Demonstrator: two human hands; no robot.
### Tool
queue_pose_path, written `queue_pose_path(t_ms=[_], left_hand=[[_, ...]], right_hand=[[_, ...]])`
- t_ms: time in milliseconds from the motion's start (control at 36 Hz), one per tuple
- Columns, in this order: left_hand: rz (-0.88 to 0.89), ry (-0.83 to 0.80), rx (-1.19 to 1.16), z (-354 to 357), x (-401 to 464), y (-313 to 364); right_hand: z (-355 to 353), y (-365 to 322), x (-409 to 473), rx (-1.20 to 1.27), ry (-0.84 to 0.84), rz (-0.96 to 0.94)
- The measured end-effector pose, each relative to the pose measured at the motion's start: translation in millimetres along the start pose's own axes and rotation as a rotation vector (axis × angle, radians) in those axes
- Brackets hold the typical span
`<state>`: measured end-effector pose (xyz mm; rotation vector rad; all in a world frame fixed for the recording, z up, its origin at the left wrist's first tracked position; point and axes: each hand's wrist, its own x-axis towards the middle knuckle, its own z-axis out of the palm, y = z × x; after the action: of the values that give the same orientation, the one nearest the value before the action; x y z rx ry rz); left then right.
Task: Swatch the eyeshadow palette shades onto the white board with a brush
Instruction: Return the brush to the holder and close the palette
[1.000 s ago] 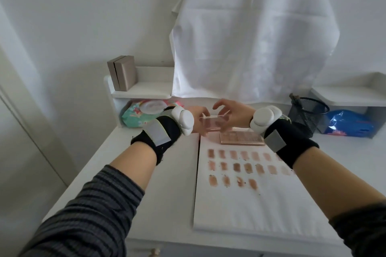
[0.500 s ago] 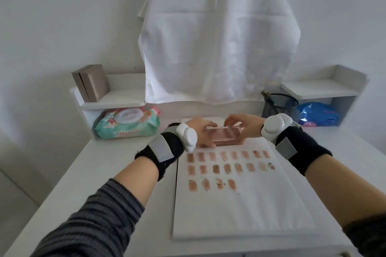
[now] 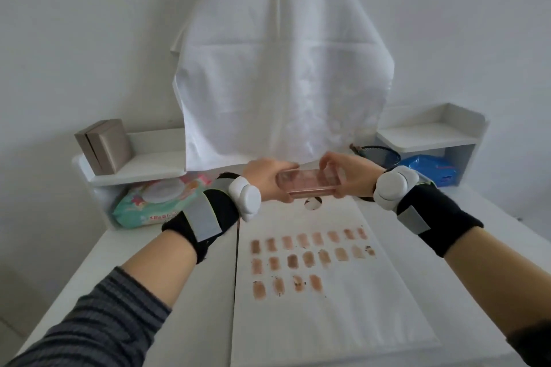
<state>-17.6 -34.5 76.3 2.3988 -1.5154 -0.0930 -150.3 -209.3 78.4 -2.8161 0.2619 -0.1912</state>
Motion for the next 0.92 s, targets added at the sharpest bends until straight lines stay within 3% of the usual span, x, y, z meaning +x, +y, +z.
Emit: queue_pose_path(t_ms=[194, 528, 750, 917], left_hand=[[0.225, 0.251, 0.129, -44, 37, 49], [0.360, 0.207, 0.035, -33, 118, 122], [0.309, 0.126, 0.046, 1, 168, 160], [0.223, 0.032, -0.035, 22, 191, 164]], right_hand=[[-57, 23, -16, -0.258, 0.427, -0.033], [-73, 101, -48, -0.644, 0.741, -0.013], [-68, 152, -49, -0.758, 0.626, 0.173], [-71, 166, -43, -0.616, 0.435, 0.226]])
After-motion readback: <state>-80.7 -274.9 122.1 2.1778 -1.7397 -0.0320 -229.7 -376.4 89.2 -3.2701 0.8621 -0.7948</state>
